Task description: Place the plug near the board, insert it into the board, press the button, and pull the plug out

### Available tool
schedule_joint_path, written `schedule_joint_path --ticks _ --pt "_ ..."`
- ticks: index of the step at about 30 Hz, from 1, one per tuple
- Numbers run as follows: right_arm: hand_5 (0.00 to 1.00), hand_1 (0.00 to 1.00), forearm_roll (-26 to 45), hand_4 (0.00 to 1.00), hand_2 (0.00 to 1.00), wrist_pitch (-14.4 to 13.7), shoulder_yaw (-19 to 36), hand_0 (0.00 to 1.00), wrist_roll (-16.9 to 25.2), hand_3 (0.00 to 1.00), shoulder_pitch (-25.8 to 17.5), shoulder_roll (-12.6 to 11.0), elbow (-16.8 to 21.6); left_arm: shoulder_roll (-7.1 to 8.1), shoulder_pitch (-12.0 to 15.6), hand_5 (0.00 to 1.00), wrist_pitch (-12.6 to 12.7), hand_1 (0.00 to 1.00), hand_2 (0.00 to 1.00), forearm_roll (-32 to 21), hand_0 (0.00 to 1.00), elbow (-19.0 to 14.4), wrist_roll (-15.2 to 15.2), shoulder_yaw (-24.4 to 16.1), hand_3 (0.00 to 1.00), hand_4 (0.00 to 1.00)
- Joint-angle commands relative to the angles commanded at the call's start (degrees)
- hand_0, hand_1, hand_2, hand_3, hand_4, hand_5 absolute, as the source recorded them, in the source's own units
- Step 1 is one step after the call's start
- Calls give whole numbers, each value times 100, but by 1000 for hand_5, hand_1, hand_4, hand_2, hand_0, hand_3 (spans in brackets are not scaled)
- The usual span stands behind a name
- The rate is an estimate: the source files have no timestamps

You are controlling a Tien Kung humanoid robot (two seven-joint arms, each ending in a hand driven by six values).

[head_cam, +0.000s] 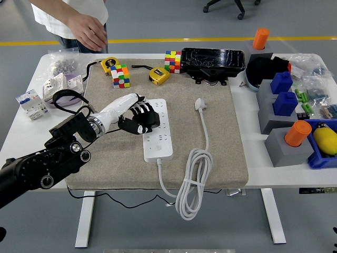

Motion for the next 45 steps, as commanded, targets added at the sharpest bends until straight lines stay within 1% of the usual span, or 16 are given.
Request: schedule_joint_path --ticks 7,19,24,31,35,39,41,45 --pt "666 715 1 991 719 0 7 741 0 720 2 -9 7 17 -102 2 -89 487 521 -39 496 156 66 125 559 722" --pt "665 714 -9 992 718 0 13 741 -1 721 -1 -6 20 78 -105 2 -183 489 523 65 501 214 110 110 559 718" --pt "666 714 -11 992 718 0 9 742 -1 720 -3 -8 16 104 -125 2 -274 490 522 39 498 226 135 133 559 721" --pt "666 715 -13 992 719 -2 23 742 -1 721 2 -6 14 102 -128 2 -350 491 521 43 497 206 185 139 558 720" --pt "666 714 -11 992 719 -2 21 741 -1 721 2 -8 17 88 -143 2 -339 491 521 54 496 232 198 141 559 721" --pt "666 714 -9 992 719 -1 13 741 -1 721 2 -6 23 66 -166 2 -342 491 521 93 496 261 273 147 559 721" --pt "666 714 -9 992 719 -1 11 742 -1 720 1 -6 24 60 -172 2 -357 505 537 97 512 266 304 147 570 713" --pt "666 714 -10 992 719 -1 8 742 -1 720 -4 -8 23 45 -177 2 -483 505 537 61 512 280 430 144 570 713"
